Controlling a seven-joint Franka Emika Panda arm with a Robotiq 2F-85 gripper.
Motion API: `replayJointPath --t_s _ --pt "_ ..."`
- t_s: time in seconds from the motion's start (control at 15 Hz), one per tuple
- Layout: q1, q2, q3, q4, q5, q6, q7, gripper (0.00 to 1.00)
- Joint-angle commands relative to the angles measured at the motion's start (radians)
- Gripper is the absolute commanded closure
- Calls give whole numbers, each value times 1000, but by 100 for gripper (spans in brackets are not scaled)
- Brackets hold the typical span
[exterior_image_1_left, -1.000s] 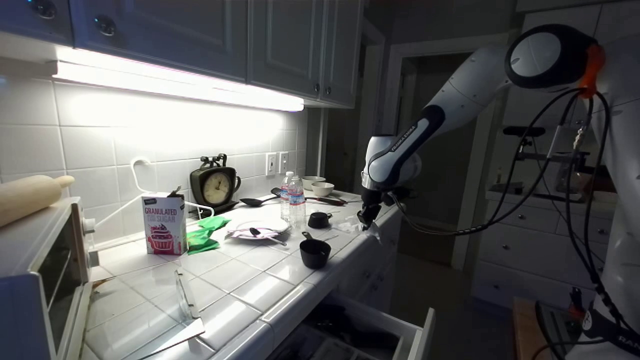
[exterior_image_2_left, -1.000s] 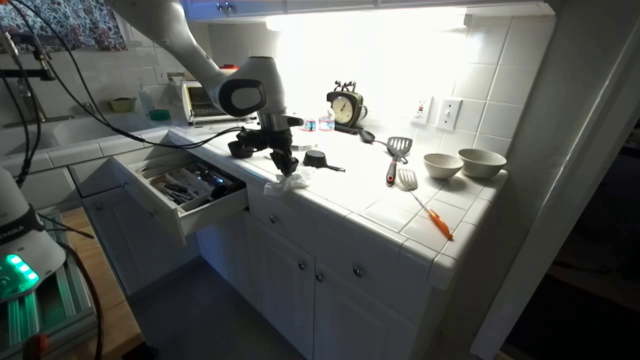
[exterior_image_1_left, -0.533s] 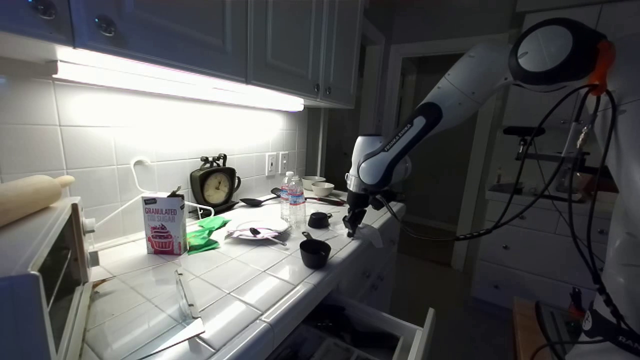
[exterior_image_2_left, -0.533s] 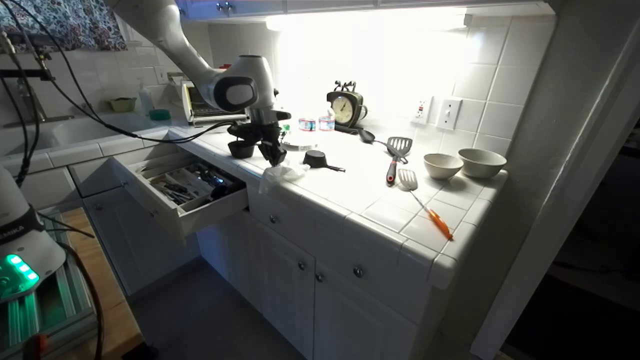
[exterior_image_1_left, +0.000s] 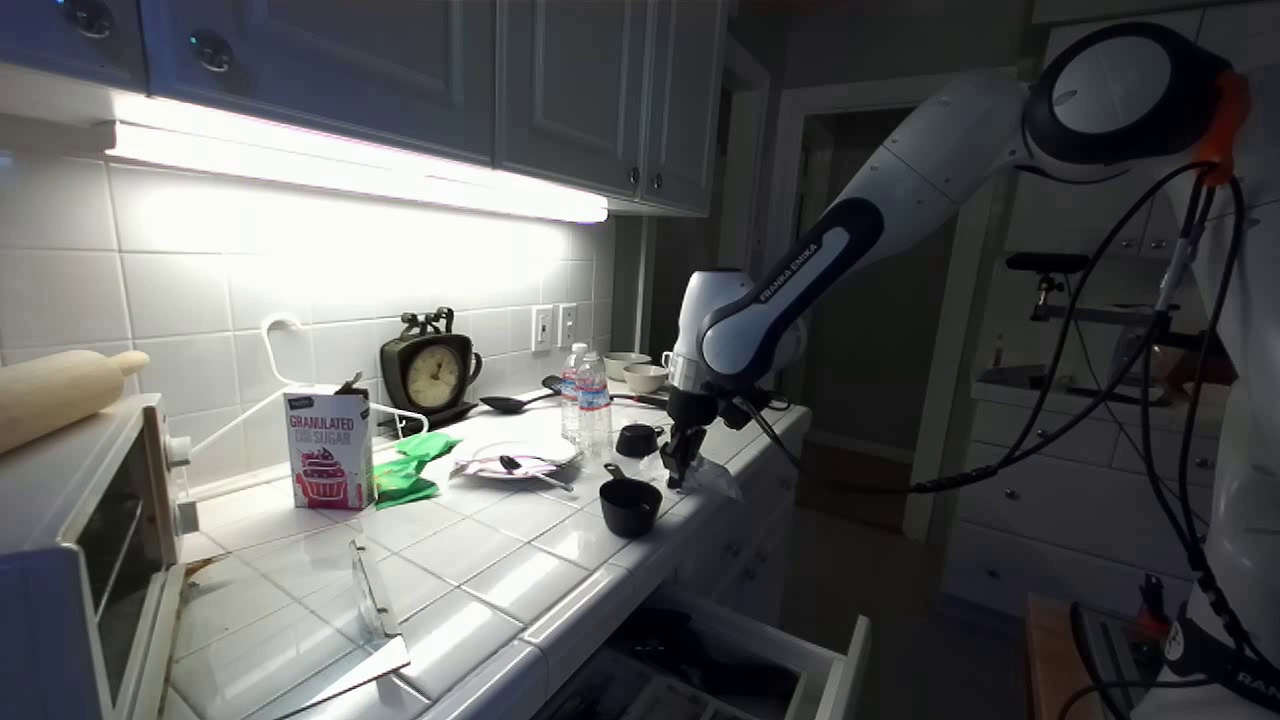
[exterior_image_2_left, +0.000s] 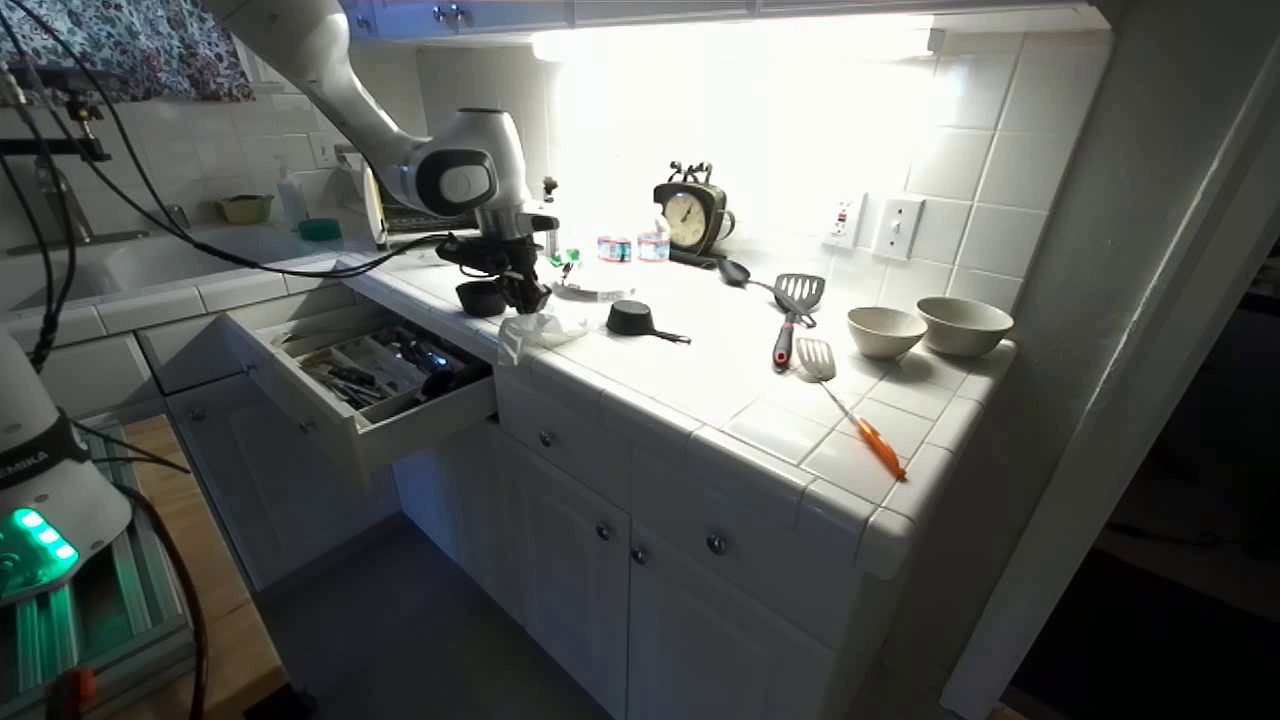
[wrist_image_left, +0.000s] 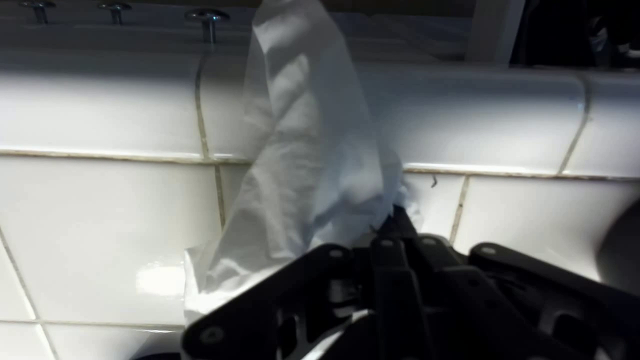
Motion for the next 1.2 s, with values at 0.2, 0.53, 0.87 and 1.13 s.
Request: replayJointPath --t_s 0.2,0.53,0.87,1.13 --pt "4 -9 -10 10 -8 32 26 100" --pt "-3 -31 -23 -2 3 98 49 54" --pt "-8 -85 -63 -31 -5 198 99 18" --pt "0 -94 -119 -37 -14 209 174 0"
